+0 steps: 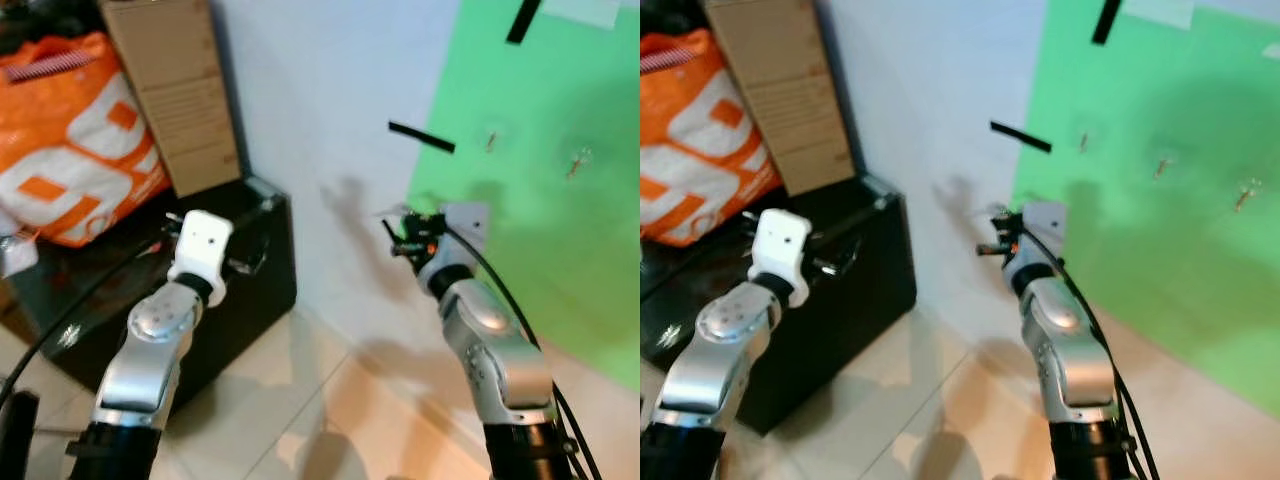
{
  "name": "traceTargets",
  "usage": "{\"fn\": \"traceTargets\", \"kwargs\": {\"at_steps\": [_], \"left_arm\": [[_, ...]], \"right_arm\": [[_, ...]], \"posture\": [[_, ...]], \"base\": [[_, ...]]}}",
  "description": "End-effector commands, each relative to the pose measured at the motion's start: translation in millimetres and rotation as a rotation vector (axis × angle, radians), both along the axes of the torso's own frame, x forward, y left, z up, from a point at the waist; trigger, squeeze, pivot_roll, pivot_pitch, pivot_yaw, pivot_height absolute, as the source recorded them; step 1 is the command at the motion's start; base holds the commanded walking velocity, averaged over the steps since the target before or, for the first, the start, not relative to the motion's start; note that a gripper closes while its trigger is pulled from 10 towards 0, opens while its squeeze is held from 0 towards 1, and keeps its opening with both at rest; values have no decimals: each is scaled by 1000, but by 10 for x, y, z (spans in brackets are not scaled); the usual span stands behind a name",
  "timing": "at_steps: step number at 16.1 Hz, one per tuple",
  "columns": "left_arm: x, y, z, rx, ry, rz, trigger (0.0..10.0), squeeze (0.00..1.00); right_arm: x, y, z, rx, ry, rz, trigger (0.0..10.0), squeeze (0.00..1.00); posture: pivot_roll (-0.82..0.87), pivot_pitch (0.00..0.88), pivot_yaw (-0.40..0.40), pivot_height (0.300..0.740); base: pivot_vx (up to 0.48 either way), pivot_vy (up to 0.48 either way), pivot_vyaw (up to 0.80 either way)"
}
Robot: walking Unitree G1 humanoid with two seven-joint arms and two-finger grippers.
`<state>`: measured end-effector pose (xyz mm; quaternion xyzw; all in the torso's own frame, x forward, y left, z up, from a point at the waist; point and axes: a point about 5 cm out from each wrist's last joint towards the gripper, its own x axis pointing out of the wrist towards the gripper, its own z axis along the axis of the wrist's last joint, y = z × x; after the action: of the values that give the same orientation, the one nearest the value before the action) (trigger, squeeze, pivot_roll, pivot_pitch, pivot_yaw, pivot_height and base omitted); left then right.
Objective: Hang keys on a hook
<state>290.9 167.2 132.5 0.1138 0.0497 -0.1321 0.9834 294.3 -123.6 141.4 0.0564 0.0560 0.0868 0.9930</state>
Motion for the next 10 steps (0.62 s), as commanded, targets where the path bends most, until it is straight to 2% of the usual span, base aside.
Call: {"fn": "traceTargets", "kwargs": {"at_steps": [1, 5, 7, 10], "left_arm": [[2, -79, 9, -12, -1, -24, 10000, 0], [-7, -80, 9, -9, -1, -29, 10000, 0], [-15, -91, 8, -2, -3, -44, 10000, 0], [-52, -128, -1, -7, 16, -133, 10000, 0]], "right_arm": [[8, -108, 4, -18, -7, -31, 10000, 0], [26, -95, 15, -17, -13, -22, 10000, 0], [21, -105, 21, -13, -18, -21, 10000, 0], [13, -108, 39, -5, -27, -17, 10000, 0]], "posture": [[-40, 0, 16, 740], [-32, 0, 10, 740], [-28, 0, 9, 740], [-28, 0, 9, 740]], "base": [[300, 0, 0], [299, 0, 0], [0, 0, 0], [0, 0, 0]]}}
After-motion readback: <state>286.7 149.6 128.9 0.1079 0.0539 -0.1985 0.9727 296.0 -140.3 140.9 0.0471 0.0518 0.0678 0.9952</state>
